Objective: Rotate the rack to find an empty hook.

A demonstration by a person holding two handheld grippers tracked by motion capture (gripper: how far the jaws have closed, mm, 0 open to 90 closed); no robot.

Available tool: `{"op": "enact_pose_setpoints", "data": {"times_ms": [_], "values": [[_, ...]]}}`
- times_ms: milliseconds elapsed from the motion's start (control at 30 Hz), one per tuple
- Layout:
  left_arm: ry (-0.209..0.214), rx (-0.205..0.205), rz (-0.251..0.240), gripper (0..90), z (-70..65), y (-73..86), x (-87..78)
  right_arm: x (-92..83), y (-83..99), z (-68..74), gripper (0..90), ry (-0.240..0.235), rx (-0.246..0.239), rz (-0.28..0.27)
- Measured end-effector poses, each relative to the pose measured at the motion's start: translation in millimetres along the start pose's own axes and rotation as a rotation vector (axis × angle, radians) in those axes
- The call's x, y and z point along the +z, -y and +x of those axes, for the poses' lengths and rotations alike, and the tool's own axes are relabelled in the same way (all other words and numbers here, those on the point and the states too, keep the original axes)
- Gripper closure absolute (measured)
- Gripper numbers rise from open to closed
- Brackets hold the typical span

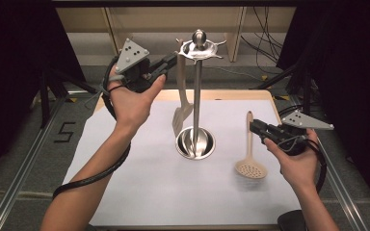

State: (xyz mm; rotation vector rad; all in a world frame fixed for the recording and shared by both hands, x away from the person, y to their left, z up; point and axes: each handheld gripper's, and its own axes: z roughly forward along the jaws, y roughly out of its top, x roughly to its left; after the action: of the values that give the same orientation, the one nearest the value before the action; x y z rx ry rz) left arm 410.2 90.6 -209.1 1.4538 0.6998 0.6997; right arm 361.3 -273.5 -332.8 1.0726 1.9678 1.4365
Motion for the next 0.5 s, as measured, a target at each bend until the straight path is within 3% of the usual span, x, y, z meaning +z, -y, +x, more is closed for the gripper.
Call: {"op": "enact_pose_setpoints", "data": {"times_ms": [67, 133, 233, 267, 300, 467, 500], "values": [[0.001, -0.001, 0.001, 89.4, -0.1, -0.1, 0.1, -0.8, 0.1, 1.8, 77.6, 0.003, 0.03, 0.012], [0.001, 0.0, 0.0, 89.4, -0.1, 0.0, -0.3, 0.4, 0.3, -0.2, 77.3, 0.007, 0.007, 0.0], [0.003, 0.0, 0.0, 89.3, -0.7, 0.2, -1.1, 0.4, 0.9, 1.0, 75.3, 0.007, 0.051, 0.018], [0.006, 0.005, 0.003, 89.2, -0.8, 0.4, -2.2, 0.8, 1.2, -0.9, 74.1, 0.005, 0.033, 0.019], [0.01, 0.002, -0.008, 88.7, -1.4, 0.8, -2.9, 1.1, 1.4, -1.4, 72.4, 0.004, 0.044, 0.032], [0.04, 0.006, -0.049, 74.1, -4.5, 7.8, -18.2, 6.5, 4.8, -14.0, 66.5, 0.064, 0.048, 0.136], [0.05, 0.013, -0.055, 70.4, -3.8, 10.3, -22.7, 8.2, 6.7, -15.8, 66.3, 0.069, 0.094, 0.156]]}}
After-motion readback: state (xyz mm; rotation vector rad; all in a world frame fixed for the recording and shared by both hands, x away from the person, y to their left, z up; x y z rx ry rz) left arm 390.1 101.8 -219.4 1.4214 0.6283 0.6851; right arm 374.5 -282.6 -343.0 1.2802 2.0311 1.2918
